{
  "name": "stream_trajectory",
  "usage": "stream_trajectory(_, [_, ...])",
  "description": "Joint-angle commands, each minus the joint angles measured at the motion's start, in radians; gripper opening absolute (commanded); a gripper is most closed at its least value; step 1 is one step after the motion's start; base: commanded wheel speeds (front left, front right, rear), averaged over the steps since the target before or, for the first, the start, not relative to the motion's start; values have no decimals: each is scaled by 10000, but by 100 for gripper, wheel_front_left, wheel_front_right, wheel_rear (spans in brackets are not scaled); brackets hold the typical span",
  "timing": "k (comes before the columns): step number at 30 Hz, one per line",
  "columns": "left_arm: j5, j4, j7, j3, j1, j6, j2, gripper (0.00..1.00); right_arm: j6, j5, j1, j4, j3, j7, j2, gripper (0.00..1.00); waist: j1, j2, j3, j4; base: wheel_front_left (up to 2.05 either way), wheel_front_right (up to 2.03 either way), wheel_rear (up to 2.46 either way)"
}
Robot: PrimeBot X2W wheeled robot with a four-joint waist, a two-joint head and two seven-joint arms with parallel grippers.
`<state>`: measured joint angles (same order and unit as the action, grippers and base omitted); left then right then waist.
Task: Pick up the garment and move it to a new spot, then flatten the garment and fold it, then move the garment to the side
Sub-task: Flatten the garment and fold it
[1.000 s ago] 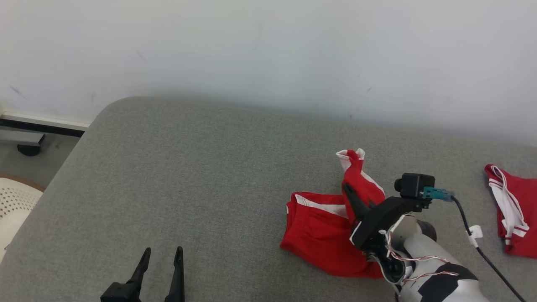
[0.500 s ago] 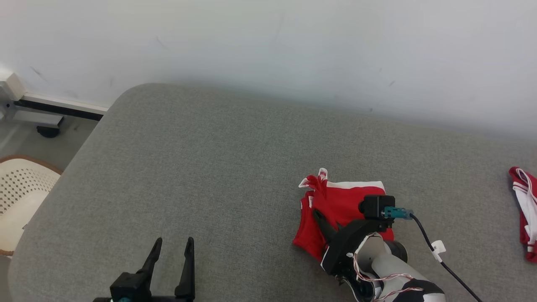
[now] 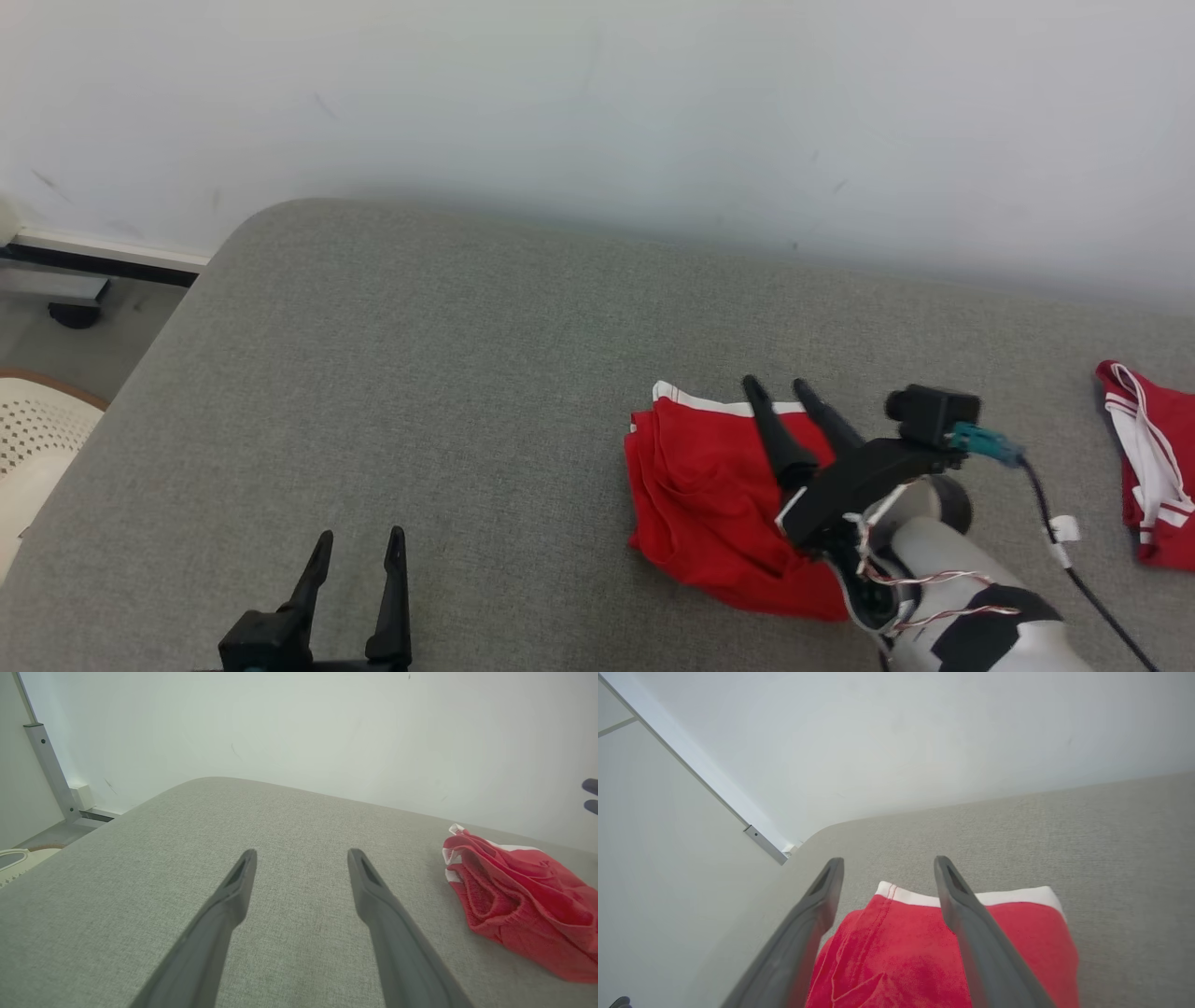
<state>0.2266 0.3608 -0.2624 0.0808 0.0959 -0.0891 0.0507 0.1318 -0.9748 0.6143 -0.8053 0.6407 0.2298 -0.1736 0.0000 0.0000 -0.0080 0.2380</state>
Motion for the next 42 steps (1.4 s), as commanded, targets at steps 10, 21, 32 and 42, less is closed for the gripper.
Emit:
stream_trajectory(10, [-204,-282,-19,-427,-184,-72,-5,100,-26,1641,-734,375,-2193,357,-1181,31,0,0,129,-233,0,0,0])
stream_trajectory(21, [-265,-275,-19,-379,190,-161,-5,100,-26,4805,-1463,76,-2763,348,-357,0,0,0,617,-20,0,0,0])
stream_trajectory(32, [-342,-111,-19,-247,402,-230,-7,100,-26,6317,-1647,-593,-2186,349,537,0,0,0,666,303,0,0,0])
stream_trajectory(42, [-315,-123,-19,-307,325,-236,-6,100,-26,5664,-2263,-90,-925,348,1065,0,0,0,592,368,0,0,0])
